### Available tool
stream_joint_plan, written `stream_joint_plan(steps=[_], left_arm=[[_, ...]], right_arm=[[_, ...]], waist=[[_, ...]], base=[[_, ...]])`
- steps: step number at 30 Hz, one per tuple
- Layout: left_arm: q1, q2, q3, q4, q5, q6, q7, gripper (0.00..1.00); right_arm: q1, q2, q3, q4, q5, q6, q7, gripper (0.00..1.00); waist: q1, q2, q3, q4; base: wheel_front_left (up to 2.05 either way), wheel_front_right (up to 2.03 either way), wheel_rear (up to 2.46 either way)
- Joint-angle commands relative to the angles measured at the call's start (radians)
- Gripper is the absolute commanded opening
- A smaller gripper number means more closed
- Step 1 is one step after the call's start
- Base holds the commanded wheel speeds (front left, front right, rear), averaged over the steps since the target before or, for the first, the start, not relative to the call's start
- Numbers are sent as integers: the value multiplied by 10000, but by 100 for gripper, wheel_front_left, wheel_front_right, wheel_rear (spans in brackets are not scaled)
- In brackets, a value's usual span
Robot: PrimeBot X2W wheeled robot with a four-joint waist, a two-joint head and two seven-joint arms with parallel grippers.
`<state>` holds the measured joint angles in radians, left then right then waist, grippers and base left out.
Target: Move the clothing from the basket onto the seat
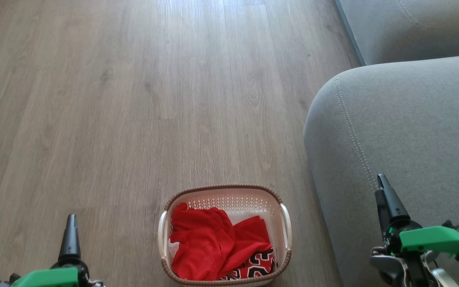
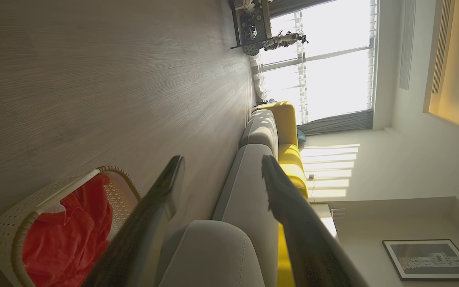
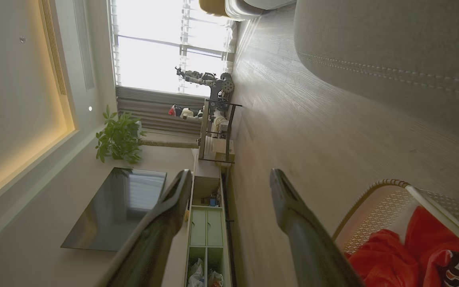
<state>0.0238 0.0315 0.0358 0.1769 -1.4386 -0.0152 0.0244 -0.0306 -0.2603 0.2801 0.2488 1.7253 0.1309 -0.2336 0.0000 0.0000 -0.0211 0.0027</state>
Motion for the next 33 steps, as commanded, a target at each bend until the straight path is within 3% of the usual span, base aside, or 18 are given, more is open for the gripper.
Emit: stream_joint_plan(steps=[1,33], left_arm=[[-176,91,0,-459,281,38,-104,100],[271,123,-580,-972,5136,488,-1014,100]], right_arm=[[-300,-70,-134,-407,-387,0,-68,100],[-6,646,-539,-821,-6035,-1,-139,100]], waist=[[0,0,-8,2],[0,0,-144,30]], base=[[0,0,0],[0,0,0]])
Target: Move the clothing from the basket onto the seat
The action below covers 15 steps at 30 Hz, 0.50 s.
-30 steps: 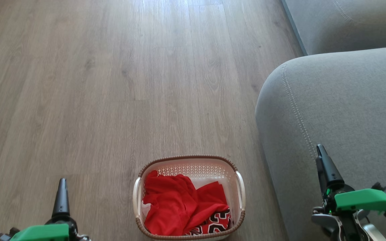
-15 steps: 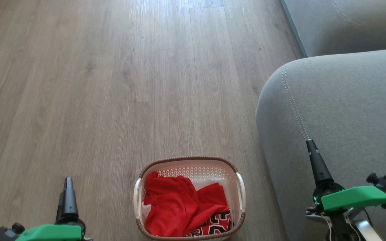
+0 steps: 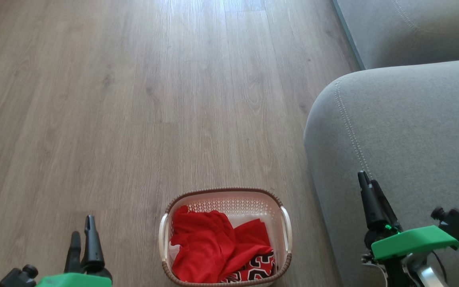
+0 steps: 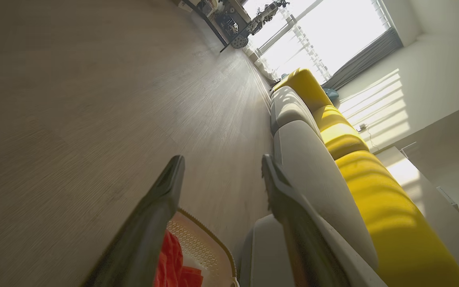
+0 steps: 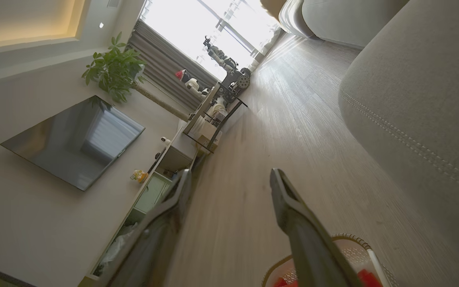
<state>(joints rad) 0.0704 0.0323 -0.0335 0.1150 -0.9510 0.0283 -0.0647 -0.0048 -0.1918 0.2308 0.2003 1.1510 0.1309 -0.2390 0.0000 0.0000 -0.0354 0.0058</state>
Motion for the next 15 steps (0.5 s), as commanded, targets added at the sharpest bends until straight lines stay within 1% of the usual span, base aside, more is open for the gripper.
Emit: stream_joint_plan(steps=[1,13,15], left_arm=[[-176,116,99,-338,454,55,-151,100],[85,128,56,-166,2427,94,-503,100],[153,131,64,-135,2845,116,-591,100]], right_arm=[[-259,-15,-68,-306,-461,-1,-87,100],[-218,261,-226,20,-2359,-1,-114,100],[-209,331,-274,77,-2825,-1,-121,100]], waist=[[0,0,-5,-2],[0,0,-25,-8],[0,0,-27,-7]], base=[[0,0,0],[0,0,0],[0,0,0]])
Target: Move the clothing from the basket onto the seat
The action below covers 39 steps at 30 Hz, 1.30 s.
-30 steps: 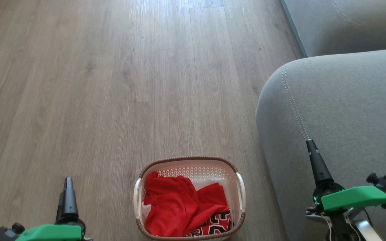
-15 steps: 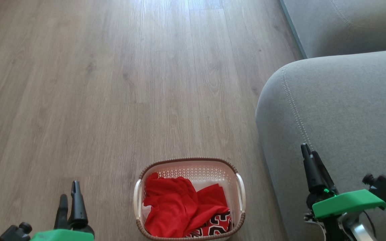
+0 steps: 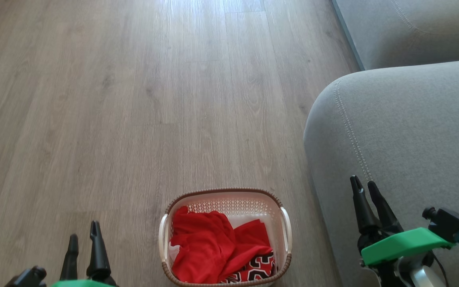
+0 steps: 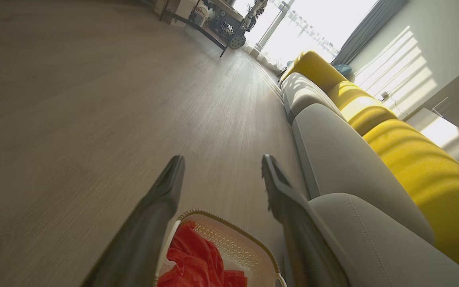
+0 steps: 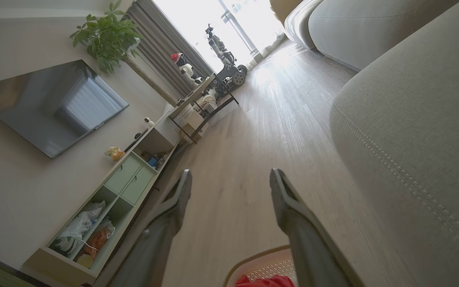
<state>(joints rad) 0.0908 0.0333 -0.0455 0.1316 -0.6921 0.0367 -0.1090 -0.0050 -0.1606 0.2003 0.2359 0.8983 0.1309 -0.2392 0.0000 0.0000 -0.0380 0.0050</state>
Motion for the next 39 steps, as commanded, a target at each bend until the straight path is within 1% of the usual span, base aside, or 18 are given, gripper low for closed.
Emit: stream_joint_plan(steps=[1,13,14,39], left_arm=[[-29,123,189,-290,389,39,-177,100],[165,135,79,-173,1814,137,-530,100],[165,135,79,-173,1814,137,-530,100],[605,160,-171,-42,4504,421,-1263,100]], right_arm=[[-204,41,12,-263,-449,-1,-121,100],[-146,319,-170,-115,-2291,-1,-149,100],[-146,319,-170,-115,-2291,-1,-149,100],[-14,896,-568,140,-5981,-2,-205,100]], waist=[[0,0,-2,1],[0,0,-15,1],[0,0,-15,1],[0,0,-95,-34]], base=[[0,0,0],[0,0,0],[0,0,0],[0,0,0]])
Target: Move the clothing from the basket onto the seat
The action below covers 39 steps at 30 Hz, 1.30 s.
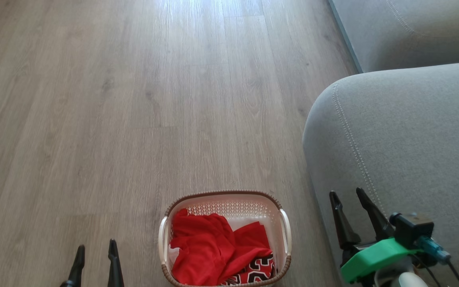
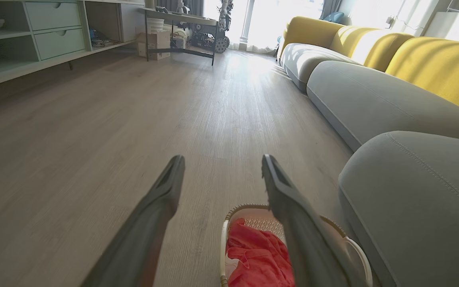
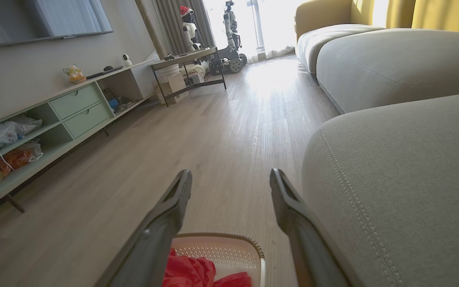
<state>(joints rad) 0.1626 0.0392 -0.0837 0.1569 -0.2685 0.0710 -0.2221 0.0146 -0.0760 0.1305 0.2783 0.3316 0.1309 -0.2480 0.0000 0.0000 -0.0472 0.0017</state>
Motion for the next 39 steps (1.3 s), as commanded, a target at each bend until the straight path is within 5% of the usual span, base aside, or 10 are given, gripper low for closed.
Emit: stream_joint_plan(steps=[1,9,39], left_arm=[[-90,102,209,-301,381,88,-161,100],[72,110,129,-304,1279,164,-396,100],[152,110,243,-87,1012,121,-396,100]], right_arm=[[-203,73,114,-279,-463,-2,-119,100],[-121,258,9,-226,-1626,-2,-137,100],[-61,258,115,-77,-1645,-2,-138,100]], waist=[[0,0,-6,-2],[0,0,-34,7],[0,0,-27,10]], base=[[0,0,0],[0,0,0],[0,0,0]])
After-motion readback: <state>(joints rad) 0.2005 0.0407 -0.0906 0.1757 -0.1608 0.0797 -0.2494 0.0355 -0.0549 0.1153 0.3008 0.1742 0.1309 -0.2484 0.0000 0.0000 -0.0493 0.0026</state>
